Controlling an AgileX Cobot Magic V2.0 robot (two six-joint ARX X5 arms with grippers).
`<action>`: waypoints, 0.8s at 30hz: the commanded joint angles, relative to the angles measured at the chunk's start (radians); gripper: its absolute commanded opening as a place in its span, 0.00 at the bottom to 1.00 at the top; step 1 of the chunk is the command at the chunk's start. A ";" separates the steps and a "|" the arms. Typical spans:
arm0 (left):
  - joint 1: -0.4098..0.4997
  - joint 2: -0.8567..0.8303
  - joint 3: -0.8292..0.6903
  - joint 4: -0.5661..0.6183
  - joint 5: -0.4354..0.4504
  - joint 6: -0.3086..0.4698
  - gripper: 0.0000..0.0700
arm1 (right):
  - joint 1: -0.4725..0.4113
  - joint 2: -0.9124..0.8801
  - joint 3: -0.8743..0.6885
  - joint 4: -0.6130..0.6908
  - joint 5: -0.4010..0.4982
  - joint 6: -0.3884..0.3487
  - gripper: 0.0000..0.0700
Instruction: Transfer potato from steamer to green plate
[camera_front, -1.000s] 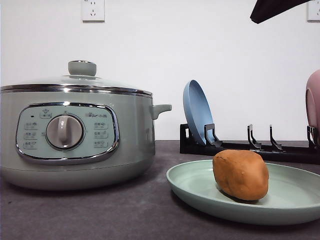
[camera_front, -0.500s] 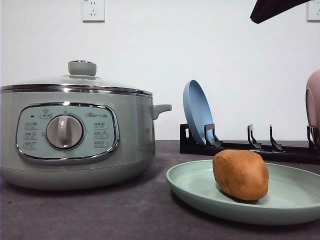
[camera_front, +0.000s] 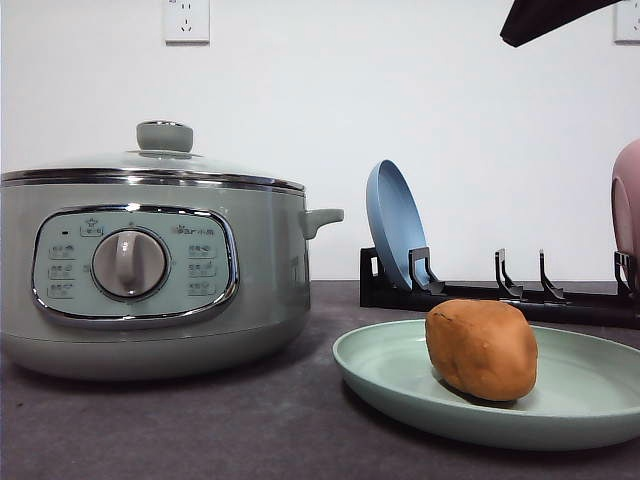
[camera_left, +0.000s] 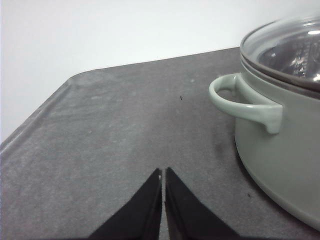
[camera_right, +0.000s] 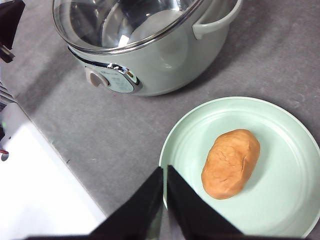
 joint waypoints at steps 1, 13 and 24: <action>0.003 -0.002 -0.021 -0.012 -0.003 0.005 0.00 | 0.004 0.005 0.018 0.010 -0.001 -0.010 0.00; 0.003 -0.002 -0.021 -0.027 -0.002 0.004 0.00 | 0.004 0.005 0.018 0.010 -0.001 -0.010 0.00; 0.003 -0.002 -0.021 -0.027 -0.002 0.004 0.00 | 0.004 0.005 0.018 0.010 -0.001 -0.010 0.00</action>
